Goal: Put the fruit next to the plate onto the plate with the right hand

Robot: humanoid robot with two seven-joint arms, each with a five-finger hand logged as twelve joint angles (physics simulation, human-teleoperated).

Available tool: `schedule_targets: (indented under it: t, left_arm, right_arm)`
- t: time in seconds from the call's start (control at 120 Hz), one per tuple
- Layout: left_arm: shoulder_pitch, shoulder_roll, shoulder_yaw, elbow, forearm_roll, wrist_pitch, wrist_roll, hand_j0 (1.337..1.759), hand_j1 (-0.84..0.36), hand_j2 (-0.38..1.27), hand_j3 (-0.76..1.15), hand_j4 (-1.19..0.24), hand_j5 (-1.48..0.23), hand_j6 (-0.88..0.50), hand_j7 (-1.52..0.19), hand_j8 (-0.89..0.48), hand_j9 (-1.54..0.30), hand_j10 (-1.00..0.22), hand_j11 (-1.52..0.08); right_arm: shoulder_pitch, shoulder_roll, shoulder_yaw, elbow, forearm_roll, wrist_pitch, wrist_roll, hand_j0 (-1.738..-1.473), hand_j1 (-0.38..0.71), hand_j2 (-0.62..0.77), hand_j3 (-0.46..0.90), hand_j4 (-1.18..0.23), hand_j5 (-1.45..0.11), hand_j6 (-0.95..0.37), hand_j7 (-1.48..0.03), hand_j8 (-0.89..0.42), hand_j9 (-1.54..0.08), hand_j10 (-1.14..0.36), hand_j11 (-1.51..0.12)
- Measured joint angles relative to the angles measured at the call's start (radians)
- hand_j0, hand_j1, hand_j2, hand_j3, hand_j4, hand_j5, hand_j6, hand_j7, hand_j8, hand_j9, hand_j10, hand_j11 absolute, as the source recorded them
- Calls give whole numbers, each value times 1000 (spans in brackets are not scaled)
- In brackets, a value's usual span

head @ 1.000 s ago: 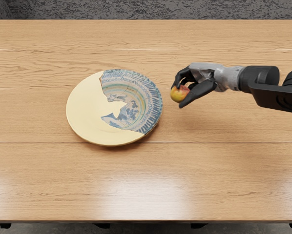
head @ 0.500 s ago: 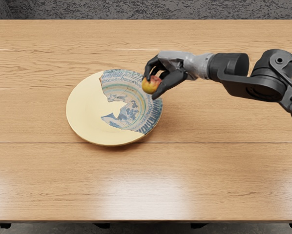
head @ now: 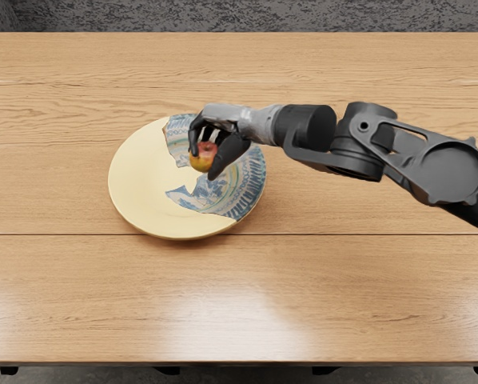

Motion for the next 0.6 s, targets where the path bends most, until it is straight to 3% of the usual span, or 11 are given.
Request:
schedule_targets:
  t: [0.6]
  left_arm:
    - [0,0,0,0,0,0,0,1658,349,0,0,0,0,0,0,0,0,0,0]
  right_arm:
    - [45,170,-118,-139,-155,-32,-7,-1651,363,332,1,-824,-1241,-303,-1134,-246,-1211,-573,-1204]
